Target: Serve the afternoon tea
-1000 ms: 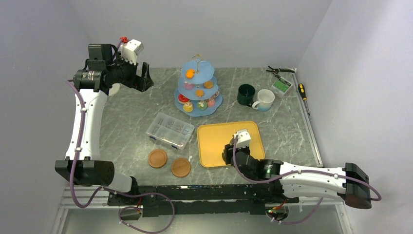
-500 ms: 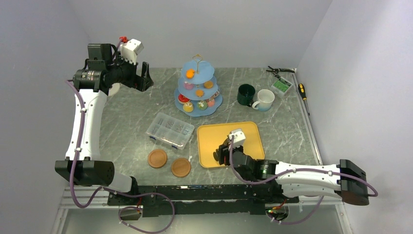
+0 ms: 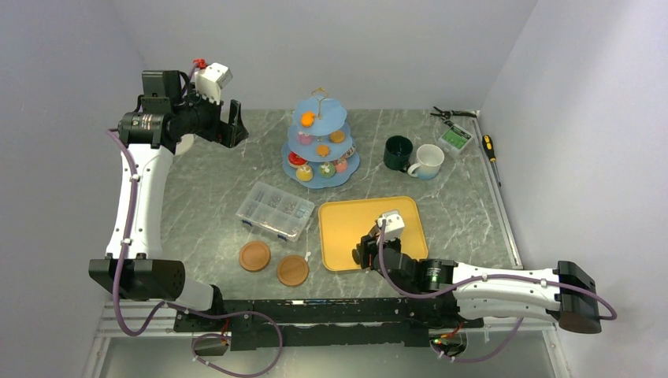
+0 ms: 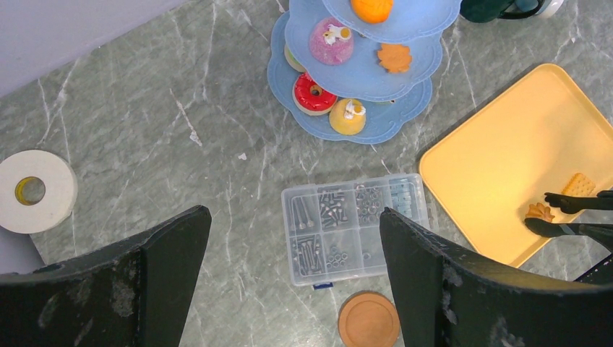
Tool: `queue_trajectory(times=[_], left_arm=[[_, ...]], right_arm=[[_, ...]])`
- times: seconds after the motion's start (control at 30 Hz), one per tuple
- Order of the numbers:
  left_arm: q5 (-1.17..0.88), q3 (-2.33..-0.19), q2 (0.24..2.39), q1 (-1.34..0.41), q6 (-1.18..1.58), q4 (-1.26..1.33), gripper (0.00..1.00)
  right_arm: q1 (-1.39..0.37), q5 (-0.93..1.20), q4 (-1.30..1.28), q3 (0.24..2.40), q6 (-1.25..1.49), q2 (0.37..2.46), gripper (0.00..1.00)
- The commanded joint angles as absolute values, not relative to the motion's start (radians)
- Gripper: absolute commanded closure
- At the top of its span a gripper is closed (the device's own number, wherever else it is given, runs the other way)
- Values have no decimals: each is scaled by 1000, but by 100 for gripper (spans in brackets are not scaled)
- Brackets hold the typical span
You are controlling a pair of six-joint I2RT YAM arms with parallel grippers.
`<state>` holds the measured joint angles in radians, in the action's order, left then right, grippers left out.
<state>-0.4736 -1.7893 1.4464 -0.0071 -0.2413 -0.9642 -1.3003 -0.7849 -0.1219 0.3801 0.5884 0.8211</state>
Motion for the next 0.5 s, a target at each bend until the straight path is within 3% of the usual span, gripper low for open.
queue_trajectory(times=[0.0, 0.33, 0.47], left_arm=[[-493, -1825, 1434, -3, -238, -952, 7], [-487, -1829, 1433, -3, -245, -954, 7], [-486, -1833, 1432, -3, -244, -954, 7]], right_arm=[[-1316, -837, -169, 404, 637, 820, 41], [-1333, -820, -135, 382, 671, 853, 40], [-1341, -821, -113, 379, 680, 882, 44]])
